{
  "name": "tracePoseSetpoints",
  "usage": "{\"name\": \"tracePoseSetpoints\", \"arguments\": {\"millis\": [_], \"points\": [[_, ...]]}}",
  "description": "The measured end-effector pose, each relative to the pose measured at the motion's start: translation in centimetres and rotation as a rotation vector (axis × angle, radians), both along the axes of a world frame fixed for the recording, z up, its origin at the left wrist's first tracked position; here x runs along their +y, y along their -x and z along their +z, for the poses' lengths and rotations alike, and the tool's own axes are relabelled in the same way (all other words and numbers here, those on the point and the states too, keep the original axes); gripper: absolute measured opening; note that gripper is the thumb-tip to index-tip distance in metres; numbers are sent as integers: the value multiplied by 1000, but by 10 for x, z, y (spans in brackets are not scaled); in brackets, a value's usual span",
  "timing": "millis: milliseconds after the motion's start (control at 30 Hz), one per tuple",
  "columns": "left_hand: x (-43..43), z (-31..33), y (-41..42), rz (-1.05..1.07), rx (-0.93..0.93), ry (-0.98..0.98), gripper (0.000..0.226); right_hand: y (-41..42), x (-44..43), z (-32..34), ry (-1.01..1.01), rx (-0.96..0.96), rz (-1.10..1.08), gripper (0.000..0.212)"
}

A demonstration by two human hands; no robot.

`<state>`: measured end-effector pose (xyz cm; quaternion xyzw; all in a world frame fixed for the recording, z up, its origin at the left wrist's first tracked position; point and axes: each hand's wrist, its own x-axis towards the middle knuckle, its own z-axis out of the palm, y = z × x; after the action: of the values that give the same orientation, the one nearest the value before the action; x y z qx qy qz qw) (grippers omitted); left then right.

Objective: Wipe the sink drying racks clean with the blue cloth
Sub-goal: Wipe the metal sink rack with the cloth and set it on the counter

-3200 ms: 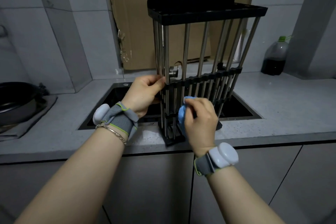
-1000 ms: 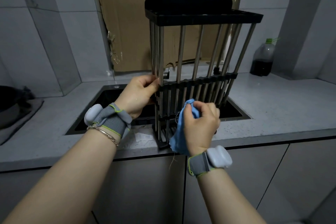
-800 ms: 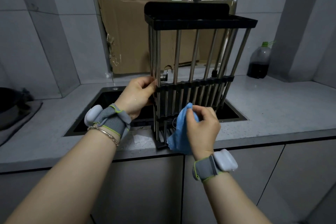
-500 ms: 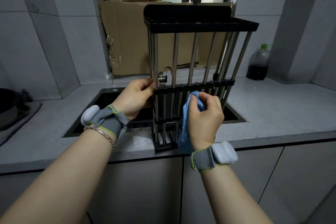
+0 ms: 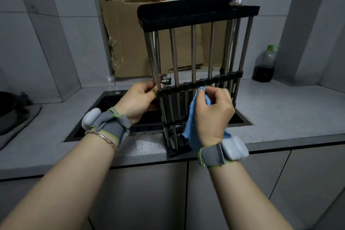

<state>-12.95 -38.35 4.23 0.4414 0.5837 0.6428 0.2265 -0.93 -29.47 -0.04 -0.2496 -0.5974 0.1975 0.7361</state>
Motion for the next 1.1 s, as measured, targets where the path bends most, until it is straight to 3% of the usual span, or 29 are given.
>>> {"name": "tracePoseSetpoints", "arguments": {"millis": [167,267,400,533,667,700,767,833,900,1000,1100], "points": [[-1,-1,6,25,64,40,17,3,6,-51,87,-185,-11,9],[-2,1,5,28,44,36,16,-7,3,-62,116,-185,56,4],[1,0,-1,73,24,-29,16,-25,0,-40,265,31,178,10],[7,-15,-9,192,-48,-153,15,-33,1,-14,260,214,196,19],[8,-31,-17,124,-267,-283,31,-34,7,-3,303,375,229,28],[7,-33,-17,87,-270,-302,35,-32,8,-2,304,394,227,29],[8,-34,-20,73,-73,-249,29,-29,9,-2,282,392,218,29],[8,-31,-23,134,88,-194,8,-20,2,-6,226,334,233,26],[11,-26,-25,208,178,-197,17,-11,0,-17,130,192,179,14],[12,-20,-27,246,223,-222,21,0,6,-47,24,-81,47,39],[14,-18,-22,258,214,-224,16,0,14,-79,32,-256,16,43]]}}
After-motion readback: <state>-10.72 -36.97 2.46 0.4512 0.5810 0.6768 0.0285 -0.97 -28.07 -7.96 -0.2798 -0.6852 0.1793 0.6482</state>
